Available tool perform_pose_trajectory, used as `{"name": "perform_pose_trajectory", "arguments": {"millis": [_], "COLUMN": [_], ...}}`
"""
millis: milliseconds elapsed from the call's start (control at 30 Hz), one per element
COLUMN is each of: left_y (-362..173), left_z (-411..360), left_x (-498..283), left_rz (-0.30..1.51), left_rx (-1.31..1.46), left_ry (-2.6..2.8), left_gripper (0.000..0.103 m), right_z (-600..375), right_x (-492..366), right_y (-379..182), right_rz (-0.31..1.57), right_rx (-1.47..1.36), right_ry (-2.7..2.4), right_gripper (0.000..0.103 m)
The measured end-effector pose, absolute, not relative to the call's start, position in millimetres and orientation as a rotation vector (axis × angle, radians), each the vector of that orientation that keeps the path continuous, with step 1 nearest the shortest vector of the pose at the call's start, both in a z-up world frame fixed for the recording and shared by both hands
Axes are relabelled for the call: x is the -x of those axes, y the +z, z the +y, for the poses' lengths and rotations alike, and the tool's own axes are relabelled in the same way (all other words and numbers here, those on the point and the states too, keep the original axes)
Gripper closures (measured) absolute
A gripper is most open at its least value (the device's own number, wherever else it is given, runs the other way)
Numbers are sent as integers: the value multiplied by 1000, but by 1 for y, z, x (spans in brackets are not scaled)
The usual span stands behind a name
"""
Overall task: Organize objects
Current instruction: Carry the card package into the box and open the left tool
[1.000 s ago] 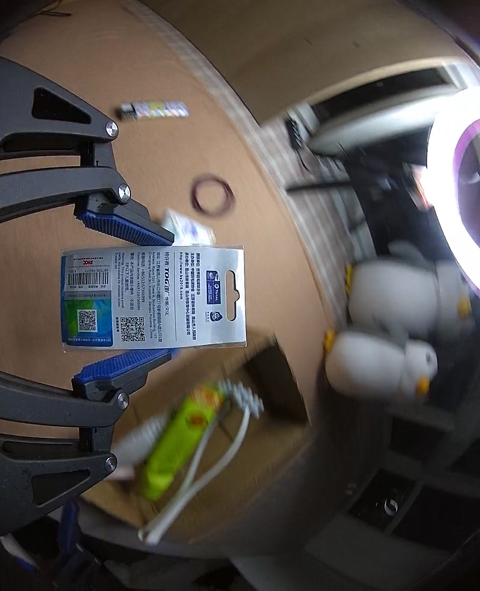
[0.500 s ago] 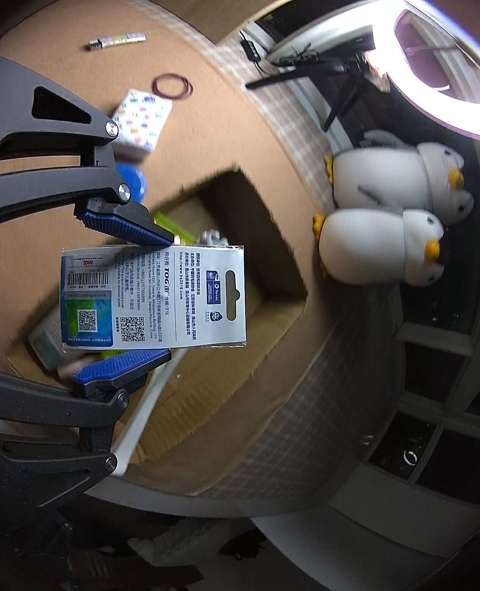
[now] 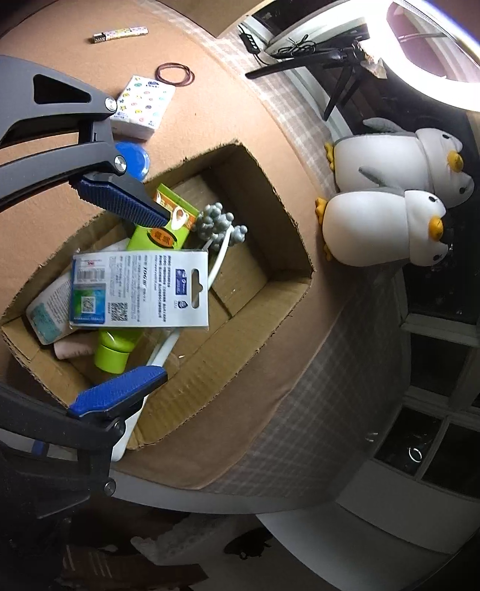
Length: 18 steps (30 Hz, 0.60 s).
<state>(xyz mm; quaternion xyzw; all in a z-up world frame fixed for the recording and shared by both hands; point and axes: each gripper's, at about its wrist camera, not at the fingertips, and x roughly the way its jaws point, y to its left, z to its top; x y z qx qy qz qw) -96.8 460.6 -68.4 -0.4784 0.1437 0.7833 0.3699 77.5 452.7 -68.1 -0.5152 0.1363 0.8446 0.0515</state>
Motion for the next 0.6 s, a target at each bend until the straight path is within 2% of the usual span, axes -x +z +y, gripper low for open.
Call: {"name": "perform_pose_trajectory", "arguments": {"millis": [267, 600], "left_y": [-56, -41], "left_z": [415, 277], "left_x": [100, 105], "left_rz": [327, 235], "left_rx": [1230, 1289], "left_ry": [2094, 2337], "left_gripper": [23, 23], "right_z": [436, 427], "right_x": [-70, -28], "right_y": [-70, -57], "right_rz": [418, 455], "right_rx": [1605, 1614], "right_ry": [2606, 2685], "right_gripper": [41, 41]}}
